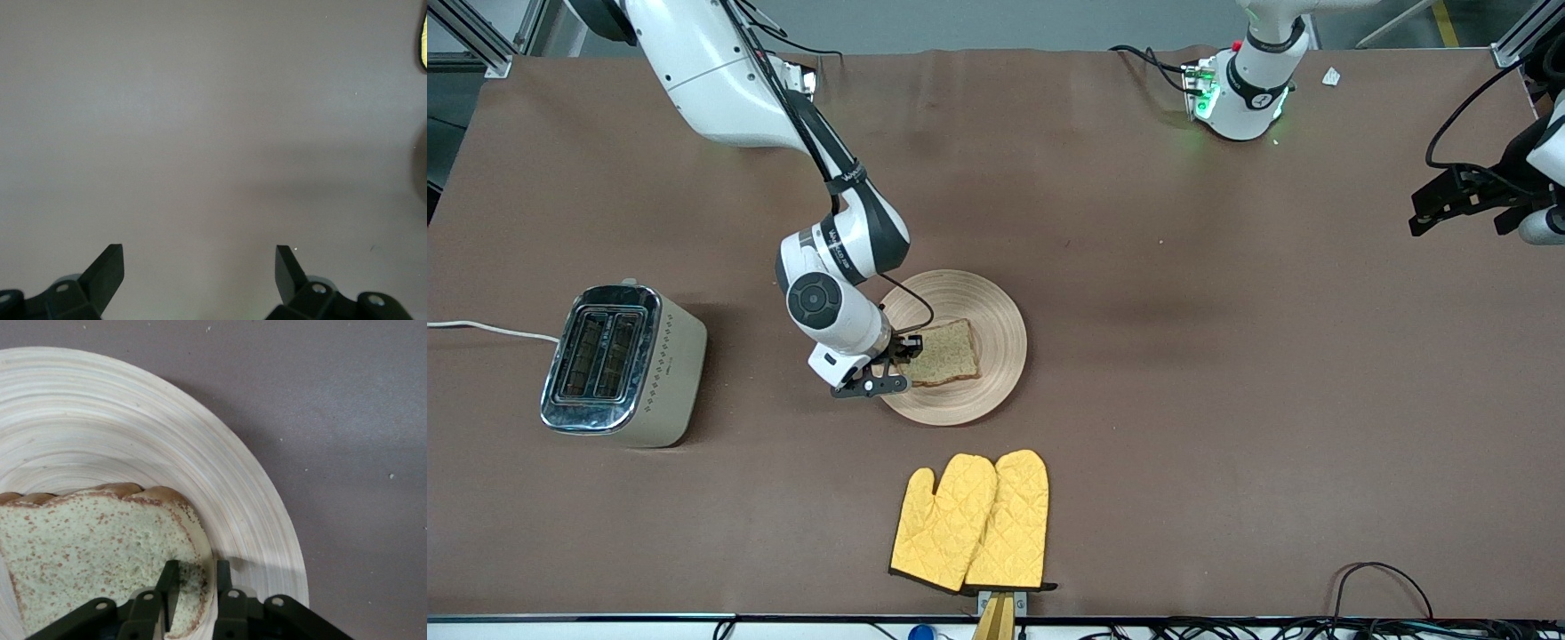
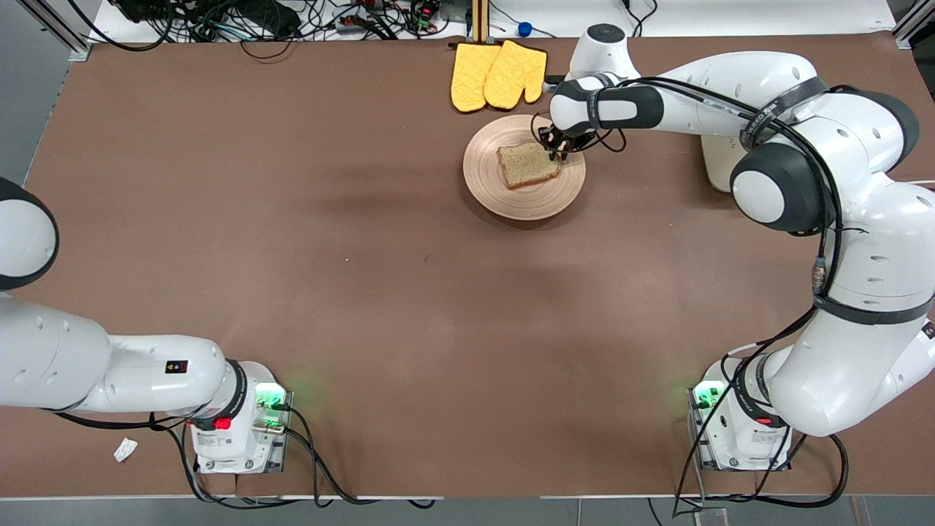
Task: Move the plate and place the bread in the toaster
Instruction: 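Lift the bread with the right gripper and carry it to the toaster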
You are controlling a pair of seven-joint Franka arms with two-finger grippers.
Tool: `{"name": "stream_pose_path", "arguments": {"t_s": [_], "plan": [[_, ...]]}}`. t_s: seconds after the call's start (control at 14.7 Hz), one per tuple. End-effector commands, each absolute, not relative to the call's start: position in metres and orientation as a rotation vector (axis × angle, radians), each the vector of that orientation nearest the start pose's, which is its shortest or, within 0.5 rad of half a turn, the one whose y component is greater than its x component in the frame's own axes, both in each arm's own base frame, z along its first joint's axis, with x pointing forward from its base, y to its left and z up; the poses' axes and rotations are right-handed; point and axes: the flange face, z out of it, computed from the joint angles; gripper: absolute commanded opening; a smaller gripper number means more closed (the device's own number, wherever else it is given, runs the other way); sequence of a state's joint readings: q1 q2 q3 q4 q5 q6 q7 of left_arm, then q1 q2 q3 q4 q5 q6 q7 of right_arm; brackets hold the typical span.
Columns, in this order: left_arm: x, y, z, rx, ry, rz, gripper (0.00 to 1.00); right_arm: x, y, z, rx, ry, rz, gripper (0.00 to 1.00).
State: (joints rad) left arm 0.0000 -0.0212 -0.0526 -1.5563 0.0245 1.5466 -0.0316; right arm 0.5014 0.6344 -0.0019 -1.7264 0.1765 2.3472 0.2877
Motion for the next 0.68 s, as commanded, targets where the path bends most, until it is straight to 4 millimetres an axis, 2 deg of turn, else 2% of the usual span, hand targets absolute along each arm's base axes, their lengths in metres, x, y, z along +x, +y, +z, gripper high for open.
{"name": "stream_pose_path", "arguments": {"t_s": [0.0,0.07,0.27,0.34,0.55,0.61], "plan": [[0.542,-0.032,0.646,-3.105,0.029,-0.022,1.0,0.583,0.323,0.219,-3.04,-0.137,0.078,0.05],[0.54,-0.038,0.647,-3.103,0.047,-0.013,1.0,0.587,0.318,0.221,-3.04,-0.127,0.082,0.01],[0.537,-0.036,0.649,-3.102,0.042,-0.006,1.0,0.602,0.299,0.238,-3.038,-0.08,0.083,0.0],[0.535,-0.035,0.654,-3.102,0.039,-0.017,1.0,0.614,0.289,0.253,-3.035,-0.05,0.09,0.0],[0.533,-0.035,0.656,-3.103,0.039,-0.022,1.0,0.634,0.294,0.316,-3.026,-0.067,0.108,0.0],[0.532,-0.035,0.658,-3.103,0.039,-0.025,1.0,0.64,0.288,0.334,-3.043,-0.071,0.136,0.0]]}}
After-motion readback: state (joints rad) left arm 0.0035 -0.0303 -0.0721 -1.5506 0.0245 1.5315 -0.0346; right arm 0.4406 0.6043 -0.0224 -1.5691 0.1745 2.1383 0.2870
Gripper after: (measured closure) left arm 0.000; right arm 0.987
